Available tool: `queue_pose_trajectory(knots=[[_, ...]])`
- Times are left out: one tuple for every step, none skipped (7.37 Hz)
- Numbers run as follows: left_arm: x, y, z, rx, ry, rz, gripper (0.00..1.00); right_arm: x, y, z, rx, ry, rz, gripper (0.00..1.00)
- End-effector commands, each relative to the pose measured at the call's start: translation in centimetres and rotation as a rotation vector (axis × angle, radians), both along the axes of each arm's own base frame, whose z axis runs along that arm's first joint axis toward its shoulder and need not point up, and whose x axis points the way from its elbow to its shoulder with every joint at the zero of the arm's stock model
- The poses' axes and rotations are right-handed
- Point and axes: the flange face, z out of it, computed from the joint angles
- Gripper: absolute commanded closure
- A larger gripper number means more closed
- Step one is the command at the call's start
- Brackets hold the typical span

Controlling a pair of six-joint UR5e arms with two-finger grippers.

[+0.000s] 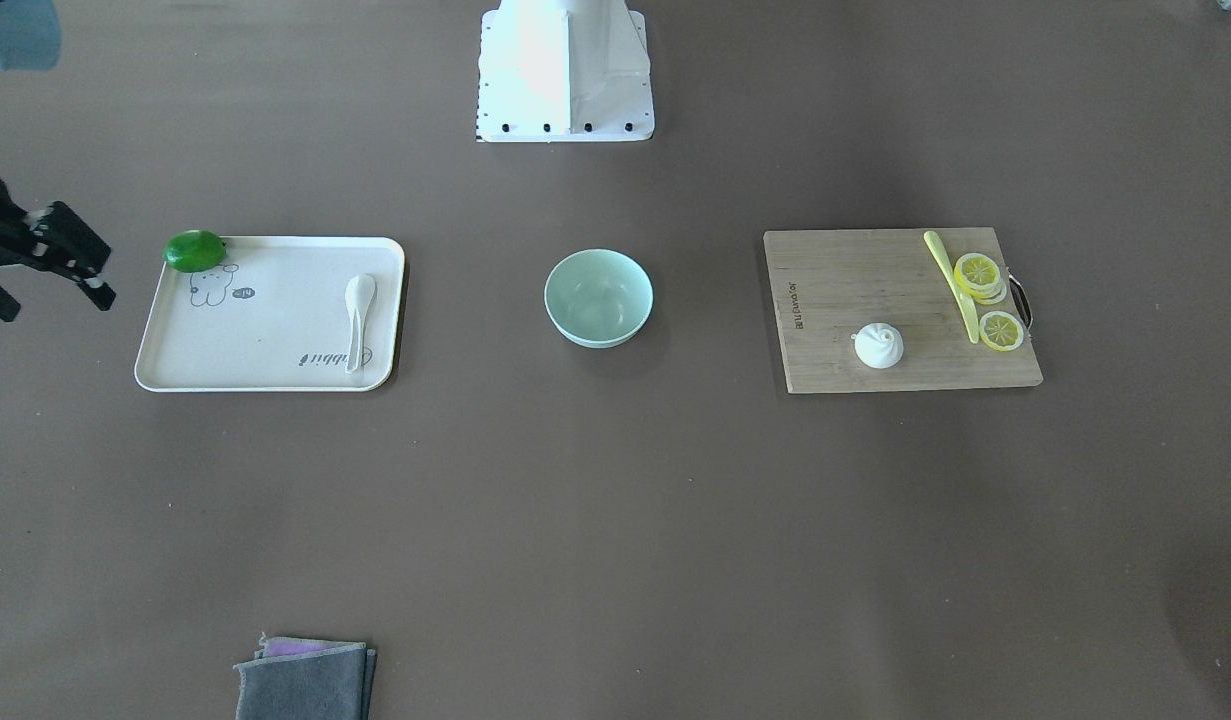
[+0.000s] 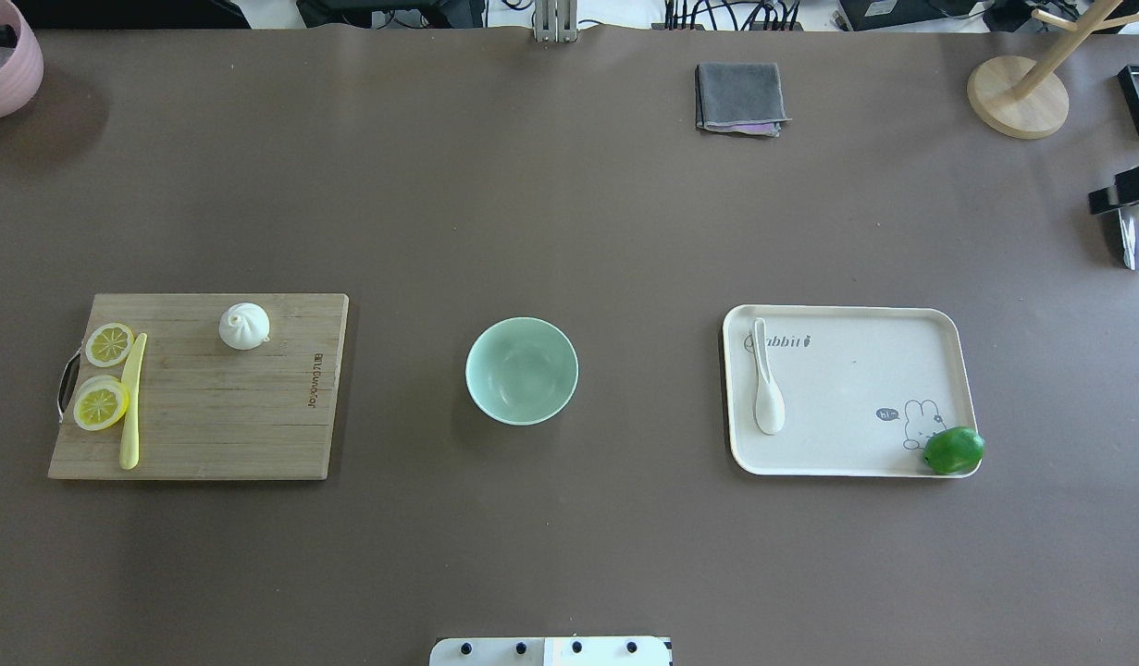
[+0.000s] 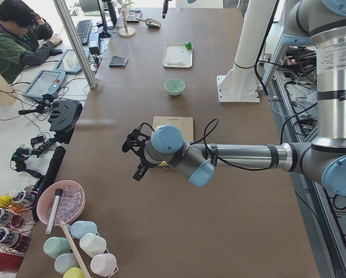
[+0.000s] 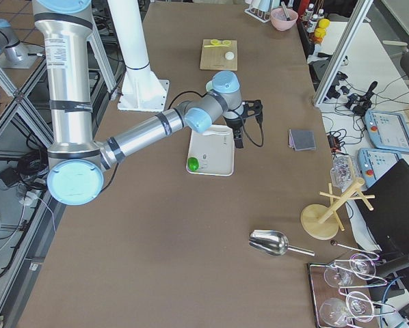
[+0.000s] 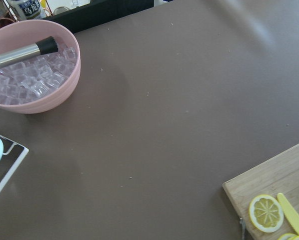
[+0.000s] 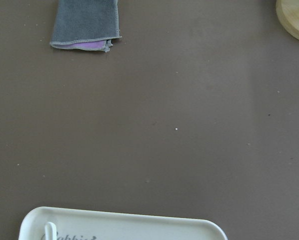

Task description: Put spoon and bun in bowl

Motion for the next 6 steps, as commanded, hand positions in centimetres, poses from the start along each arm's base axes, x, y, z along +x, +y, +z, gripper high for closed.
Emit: queue_pose_trajectory(knots=[[5.4,-0.7,-2.0,-0.080,0.084,0.012,0.02,-12.3,4.2,-3.4,0.002,0.003,0.068,0.00],[8.0,-1.9,-3.4,-0.072,0.070,0.013,0.02,-14.6,5.8,-3.9,-0.010,-0.007,0.071,0.00],[11.0,-3.4,-5.1,-0.040,0.042,0.007,0.02,-17.0,7.2,-4.5,0.000,-0.008,0.081,0.01],[14.4,-4.5,-6.3,-0.001,0.007,0.006,0.03,-18.2,8.1,-4.5,0.014,0.004,0.077,0.01],[17.9,-5.1,-7.4,0.014,-0.019,-0.008,0.03,-18.9,8.6,-4.3,0.013,0.012,0.064,0.01],[20.9,-5.1,-8.2,0.022,-0.027,-0.008,0.03,-19.8,9.3,-3.9,0.023,0.029,0.061,0.04]])
